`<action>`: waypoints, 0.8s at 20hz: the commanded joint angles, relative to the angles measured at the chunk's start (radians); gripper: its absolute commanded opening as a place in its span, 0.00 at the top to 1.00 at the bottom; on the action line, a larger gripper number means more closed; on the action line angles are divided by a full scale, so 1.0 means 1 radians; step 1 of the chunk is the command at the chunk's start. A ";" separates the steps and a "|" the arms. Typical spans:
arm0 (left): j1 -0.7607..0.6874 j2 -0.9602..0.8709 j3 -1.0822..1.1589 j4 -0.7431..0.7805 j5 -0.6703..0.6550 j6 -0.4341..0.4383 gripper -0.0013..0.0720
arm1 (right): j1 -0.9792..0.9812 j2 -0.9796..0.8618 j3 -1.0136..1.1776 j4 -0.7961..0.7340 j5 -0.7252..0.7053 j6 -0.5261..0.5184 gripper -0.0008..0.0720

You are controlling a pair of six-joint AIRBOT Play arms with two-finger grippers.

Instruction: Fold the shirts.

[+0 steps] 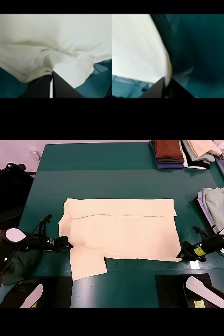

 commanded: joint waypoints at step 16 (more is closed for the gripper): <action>0.000 0.060 0.276 0.188 -0.063 -0.070 0.95 | 0.202 0.129 0.415 0.032 0.009 -0.012 0.97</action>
